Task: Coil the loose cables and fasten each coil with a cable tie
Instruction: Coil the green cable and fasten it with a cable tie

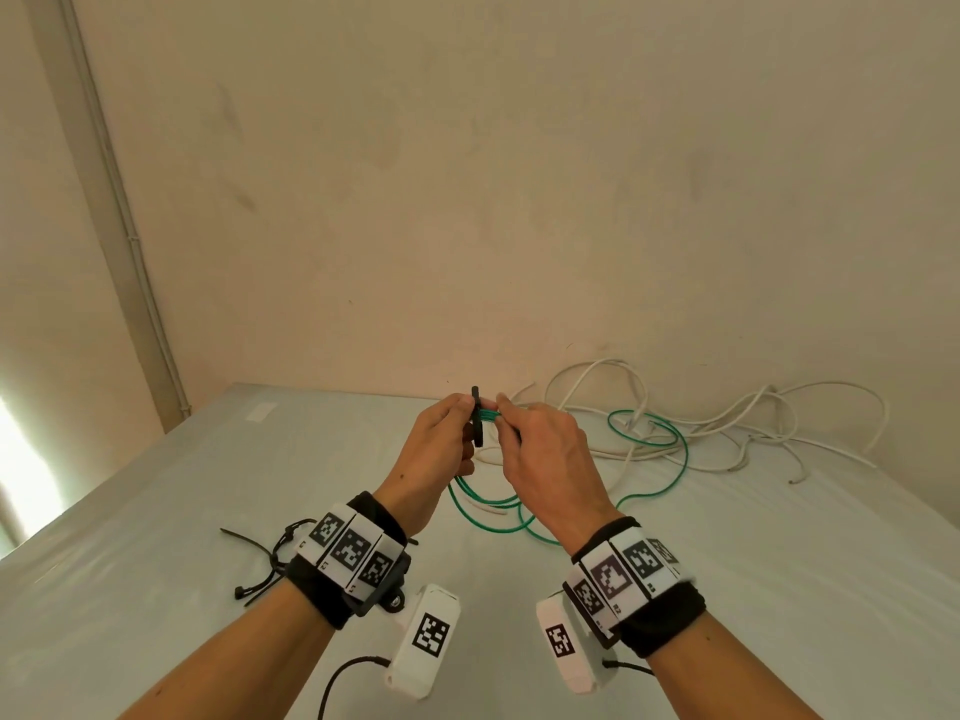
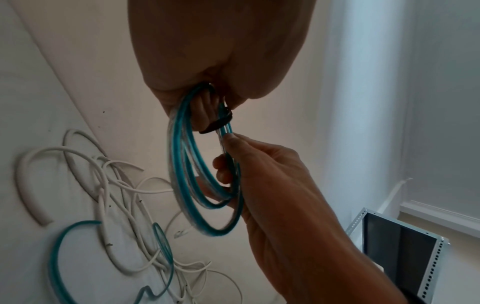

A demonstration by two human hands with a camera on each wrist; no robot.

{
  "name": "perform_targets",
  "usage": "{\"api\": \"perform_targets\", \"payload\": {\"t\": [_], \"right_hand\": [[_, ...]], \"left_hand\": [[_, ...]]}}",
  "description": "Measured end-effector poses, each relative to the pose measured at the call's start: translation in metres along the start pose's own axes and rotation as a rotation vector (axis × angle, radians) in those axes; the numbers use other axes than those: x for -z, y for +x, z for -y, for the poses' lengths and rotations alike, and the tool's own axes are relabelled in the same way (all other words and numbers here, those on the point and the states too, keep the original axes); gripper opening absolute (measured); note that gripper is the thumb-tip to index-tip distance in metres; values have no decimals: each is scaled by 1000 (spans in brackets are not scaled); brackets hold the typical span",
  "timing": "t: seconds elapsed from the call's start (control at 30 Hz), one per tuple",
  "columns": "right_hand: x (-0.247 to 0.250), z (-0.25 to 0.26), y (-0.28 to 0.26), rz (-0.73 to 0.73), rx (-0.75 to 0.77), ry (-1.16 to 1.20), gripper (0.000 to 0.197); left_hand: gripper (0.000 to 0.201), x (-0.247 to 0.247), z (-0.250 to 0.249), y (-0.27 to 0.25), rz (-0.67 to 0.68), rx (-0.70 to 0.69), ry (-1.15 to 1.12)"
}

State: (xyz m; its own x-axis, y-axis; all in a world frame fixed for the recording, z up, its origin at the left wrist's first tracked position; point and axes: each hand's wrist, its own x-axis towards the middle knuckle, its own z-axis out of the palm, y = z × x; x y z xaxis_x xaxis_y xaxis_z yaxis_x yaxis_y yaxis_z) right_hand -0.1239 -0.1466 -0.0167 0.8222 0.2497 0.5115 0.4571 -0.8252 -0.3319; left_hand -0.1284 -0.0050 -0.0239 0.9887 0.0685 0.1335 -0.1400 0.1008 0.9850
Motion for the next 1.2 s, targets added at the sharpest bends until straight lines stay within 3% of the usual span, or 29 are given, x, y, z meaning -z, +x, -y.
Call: {"api": "perform_targets", "payload": {"t": [0.17,0.33,0.47,0.57,0.63,0.77,1.1,1.2], "right_hand": [[-3,-2,0,-27,-25,246,42],[-3,0,-8,58,-107,340,46],[-1,-5,0,122,-362,877,40],[2,-8,2,140,-408,1197,27],[5,-6,0,135,-407,1276,19],[5,-3,-3,114,-400,1278,11],[-3,-4,-7,-11,-322,1015,31],[-5,-2,-7,32,-336,924,37]], "left_hand": [[35,-3,-2,-4,69,0,-64],[36,-4,0,-4,86,13,-113],[40,-4,0,-6,38,-25,-12],[42,-4,0,-6,-6,-66,80],[42,-5,-1,-6,-17,-85,104],[42,-7,-1,-7,-10,-94,90],[38,-6,2,-10,93,-100,19],[33,-6,2,-8,101,-91,-12]]}}
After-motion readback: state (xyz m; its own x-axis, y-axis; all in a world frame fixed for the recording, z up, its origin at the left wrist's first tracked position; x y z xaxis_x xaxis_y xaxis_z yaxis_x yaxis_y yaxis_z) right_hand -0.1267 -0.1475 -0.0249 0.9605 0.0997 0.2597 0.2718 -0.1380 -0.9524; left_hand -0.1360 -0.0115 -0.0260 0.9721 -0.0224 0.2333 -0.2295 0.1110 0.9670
